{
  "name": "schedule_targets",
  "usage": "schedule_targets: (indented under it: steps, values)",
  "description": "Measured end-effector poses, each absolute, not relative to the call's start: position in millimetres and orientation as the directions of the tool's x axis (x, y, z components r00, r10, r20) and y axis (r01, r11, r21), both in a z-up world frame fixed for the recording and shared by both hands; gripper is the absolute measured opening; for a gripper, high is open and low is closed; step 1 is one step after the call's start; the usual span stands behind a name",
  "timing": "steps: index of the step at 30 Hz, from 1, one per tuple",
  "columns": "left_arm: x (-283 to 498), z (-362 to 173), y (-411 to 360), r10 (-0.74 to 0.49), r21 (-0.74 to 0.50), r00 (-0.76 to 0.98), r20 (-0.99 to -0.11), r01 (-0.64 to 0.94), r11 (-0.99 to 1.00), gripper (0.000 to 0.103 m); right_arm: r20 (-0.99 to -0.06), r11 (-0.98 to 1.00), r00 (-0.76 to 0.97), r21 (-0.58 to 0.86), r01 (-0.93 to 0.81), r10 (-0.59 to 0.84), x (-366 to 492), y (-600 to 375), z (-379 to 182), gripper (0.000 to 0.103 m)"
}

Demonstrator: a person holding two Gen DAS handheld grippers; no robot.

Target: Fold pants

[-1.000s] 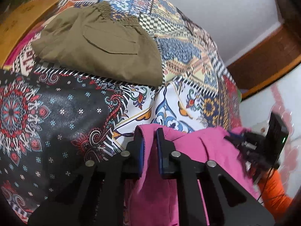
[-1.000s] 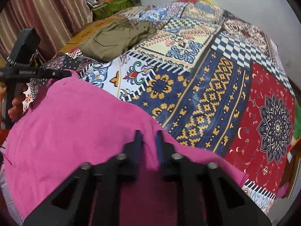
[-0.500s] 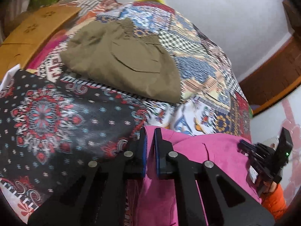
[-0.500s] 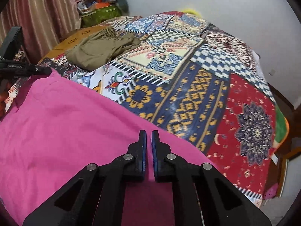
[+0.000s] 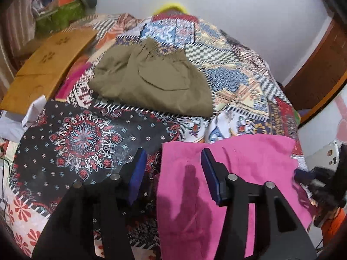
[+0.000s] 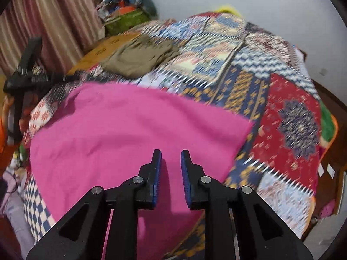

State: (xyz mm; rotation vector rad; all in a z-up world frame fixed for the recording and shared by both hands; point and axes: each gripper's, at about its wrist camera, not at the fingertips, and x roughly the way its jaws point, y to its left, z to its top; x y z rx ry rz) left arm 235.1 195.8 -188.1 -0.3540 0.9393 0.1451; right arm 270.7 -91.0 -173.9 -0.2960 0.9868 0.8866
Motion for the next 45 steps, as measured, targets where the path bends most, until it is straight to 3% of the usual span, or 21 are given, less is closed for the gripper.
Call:
schedule_targets:
  steps: [5, 8, 9, 14, 17, 21, 24, 28, 31, 33, 35, 45]
  values:
    - [230.0, -185.5, 166.1, -0.054, -0.191, 0.595, -0.802, -0.170, 0.967, 0.051, -0.832, 0.647, 0.265, 0.140, -0.750, 0.487, 258.0, -93.5, -185.6, 0.016]
    - [238.8, -204.2, 154.1, -0.079, -0.185, 0.555, -0.828, -0.138, 0.973, 0.037, -0.835, 0.662, 0.250, 0.170, -0.730, 0.490, 259.3, -98.6, -185.6, 0.016]
    - [242.1, -212.2, 152.9, -0.085, -0.189, 0.534, -0.841, -0.143, 0.971, 0.037, -0.837, 0.662, 0.252, 0.164, -0.731, 0.486, 257.6, -99.2, -185.6, 0.016]
    - [244.6, -245.4, 147.5, -0.098, -0.191, 0.483, -0.870, -0.147, 0.970, 0.039, -0.847, 0.663, 0.250, 0.152, -0.733, 0.470, 247.9, -108.4, -186.2, 0.016]
    - [242.3, -246.9, 148.0, -0.096, -0.181, 0.471, -0.877, -0.139, 0.974, 0.045, -0.846, 0.669, 0.229, 0.186, -0.720, 0.482, 249.2, -115.4, -187.2, 0.016]
    - [237.3, -231.0, 160.7, -0.097, -0.191, 0.486, -0.869, -0.148, 0.970, 0.045, -0.851, 0.667, 0.235, 0.168, -0.726, 0.471, 249.1, -115.2, -181.7, 0.017]
    - [236.2, -214.1, 175.1, -0.050, -0.159, 0.520, -0.853, -0.167, 0.973, 0.045, -0.850, 0.669, 0.281, 0.107, -0.735, 0.445, 251.0, -115.7, -172.5, 0.024]
    - [253.0, -211.9, 197.1, -0.041, -0.169, 0.517, -0.855, -0.203, 0.964, 0.045, -0.816, 0.714, 0.364, 0.082, -0.696, 0.449, 270.5, -126.7, -158.8, 0.046]
    - [266.0, -223.4, 208.4, -0.077, -0.211, 0.495, -0.866, -0.220, 0.952, 0.043, -0.796, 0.756, 0.391, 0.123, -0.643, 0.462, 297.6, -133.9, -157.0, 0.046]
    - [274.7, -235.9, 212.1, -0.123, -0.254, 0.477, -0.870, -0.222, 0.941, 0.027, -0.792, 0.781, 0.397, 0.153, -0.605, 0.464, 318.5, -136.6, -163.9, 0.046]
    - [280.8, -246.3, 213.3, -0.147, -0.273, 0.457, -0.877, -0.224, 0.936, 0.022, -0.797, 0.797, 0.391, 0.175, -0.578, 0.459, 334.4, -135.9, -172.6, 0.046]
    - [300.0, -267.0, 206.9, -0.180, -0.280, 0.408, -0.895, -0.199, 0.939, 0.021, -0.809, 0.778, 0.318, 0.249, -0.577, 0.495, 360.2, -111.8, -206.6, 0.049]
